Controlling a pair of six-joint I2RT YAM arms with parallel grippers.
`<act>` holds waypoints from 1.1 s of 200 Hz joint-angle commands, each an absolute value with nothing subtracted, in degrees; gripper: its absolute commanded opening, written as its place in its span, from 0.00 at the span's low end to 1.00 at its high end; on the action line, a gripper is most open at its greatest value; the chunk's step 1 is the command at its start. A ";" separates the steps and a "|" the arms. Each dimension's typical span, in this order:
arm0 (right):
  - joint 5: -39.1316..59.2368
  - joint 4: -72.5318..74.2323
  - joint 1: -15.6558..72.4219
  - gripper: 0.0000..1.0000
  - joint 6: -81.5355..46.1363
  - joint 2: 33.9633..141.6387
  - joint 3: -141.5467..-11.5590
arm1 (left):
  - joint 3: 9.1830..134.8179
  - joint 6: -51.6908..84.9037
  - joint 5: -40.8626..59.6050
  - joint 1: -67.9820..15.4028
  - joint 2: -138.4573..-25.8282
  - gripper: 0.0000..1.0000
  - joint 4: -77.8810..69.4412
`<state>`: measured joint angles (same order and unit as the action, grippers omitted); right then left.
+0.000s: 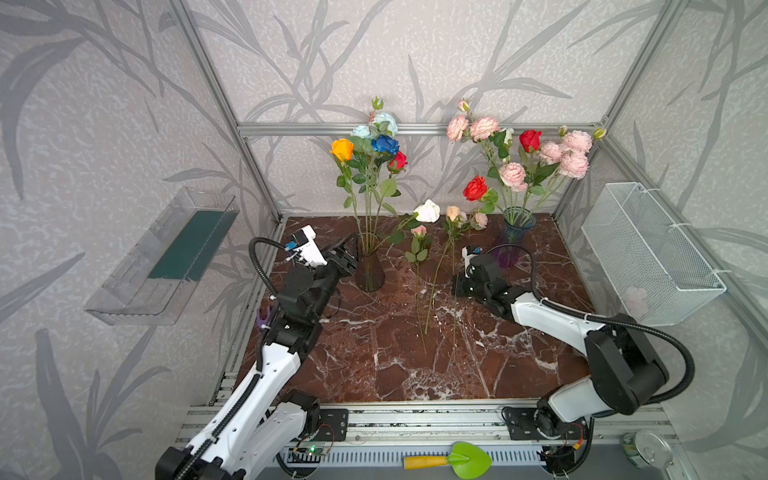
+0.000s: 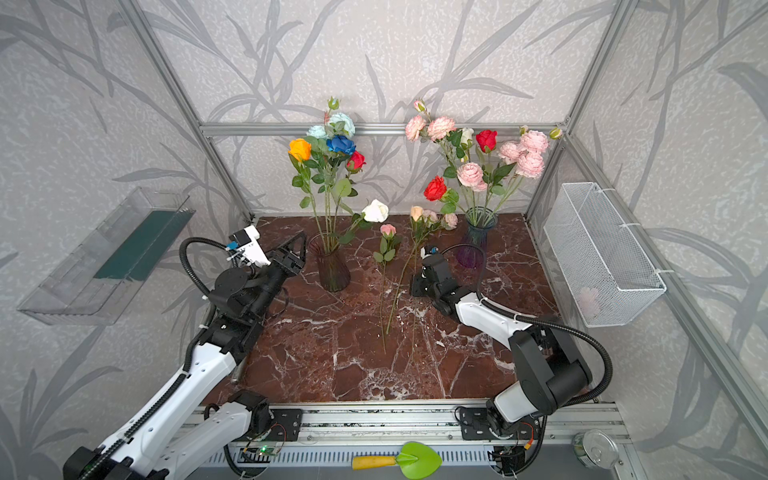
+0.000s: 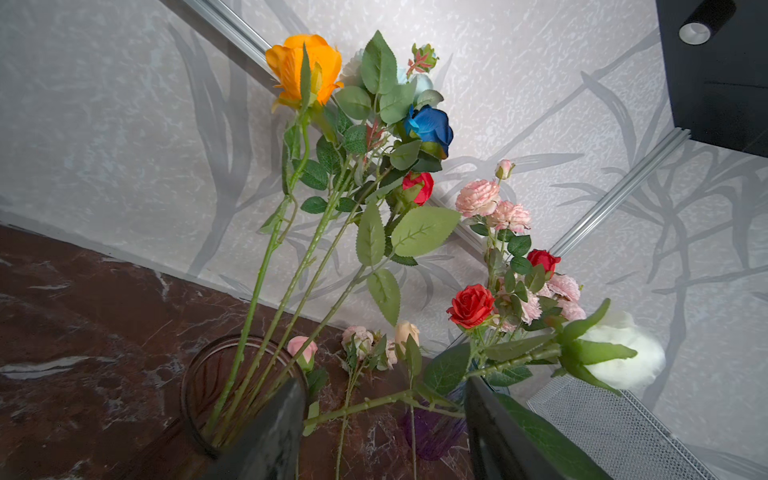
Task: Arrange the flowers into the vase
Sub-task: 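Lift the peach rose with the right gripper toward the left gripper, then grasp the peach rose stem with the left gripper above the right gripper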
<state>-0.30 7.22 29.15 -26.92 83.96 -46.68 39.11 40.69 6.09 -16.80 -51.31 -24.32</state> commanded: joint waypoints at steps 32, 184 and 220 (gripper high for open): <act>-1.27 14.60 31.62 0.00 -23.35 67.58 -41.48 | 40.17 40.72 22.83 -16.74 -54.44 0.61 -34.90; 0.05 29.51 52.15 0.00 -6.93 53.61 -40.21 | 50.38 27.69 47.26 -25.75 -57.92 0.48 -22.17; 2.47 29.49 54.71 0.00 -6.72 58.07 -43.43 | 50.88 24.99 47.12 -28.81 -58.44 0.51 -19.31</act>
<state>0.30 26.39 53.10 -8.05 56.05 -39.94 49.04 28.77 45.34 -27.53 -58.30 -21.89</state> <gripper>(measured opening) 0.051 0.499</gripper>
